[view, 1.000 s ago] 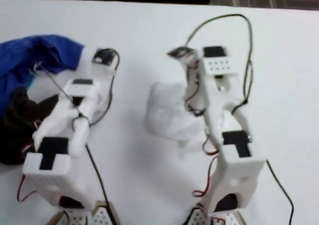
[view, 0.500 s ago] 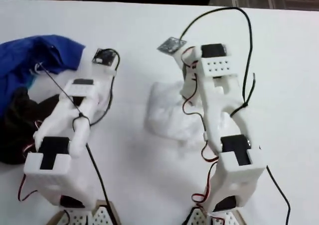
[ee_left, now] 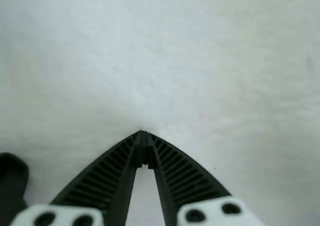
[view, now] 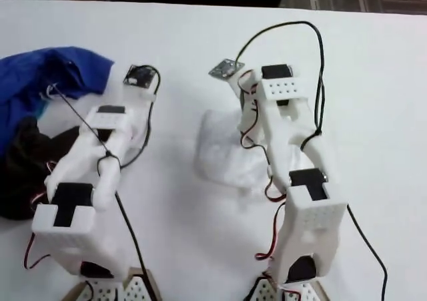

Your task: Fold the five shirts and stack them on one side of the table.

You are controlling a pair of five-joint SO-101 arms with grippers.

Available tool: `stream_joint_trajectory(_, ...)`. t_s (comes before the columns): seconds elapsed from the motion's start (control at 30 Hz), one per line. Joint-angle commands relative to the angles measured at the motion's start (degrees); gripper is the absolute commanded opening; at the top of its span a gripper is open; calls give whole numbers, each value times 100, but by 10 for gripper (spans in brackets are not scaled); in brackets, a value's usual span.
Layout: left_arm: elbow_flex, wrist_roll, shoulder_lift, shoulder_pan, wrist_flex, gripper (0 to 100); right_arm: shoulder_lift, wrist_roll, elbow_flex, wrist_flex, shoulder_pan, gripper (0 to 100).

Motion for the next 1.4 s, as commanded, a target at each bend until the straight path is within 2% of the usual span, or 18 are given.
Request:
stream_joint_trajectory(0.0, -40, -44, -211, -9, -53, 25, -347, -308, -281, 40, 66, 34)
stream_joint_trajectory(0.13, -40, -44, -211, -9, -53, 25, -954, -501, -237, 101, 189, 21)
stream_joint_trajectory(0.4, -40, -44, -211, -9, -53, 25, -1473, -457, -158, 1130, 532, 20)
stream_joint_trajectory(0.63, -40, -44, -211, -9, -53, 25, -1473, -422, 1073, 1112, 963, 20)
stream_joint_trajectory(0.83, -40, -44, -211, -9, -53, 25, -1490, 0, 1591, 1112, 1314, 26)
stream_joint_trajectory(1.0, -40, -44, -211, -9, -53, 25, -1534, 26, 1556, 1121, 1420, 191)
stream_joint_trajectory(1.07, -40, -44, -211, -9, -53, 25, -1578, 26, 1468, 1121, 1385, 229)
stream_joint_trajectory(1.37, -40, -44, -211, -9, -53, 25, -2888, -70, 387, 1095, 1385, 84)
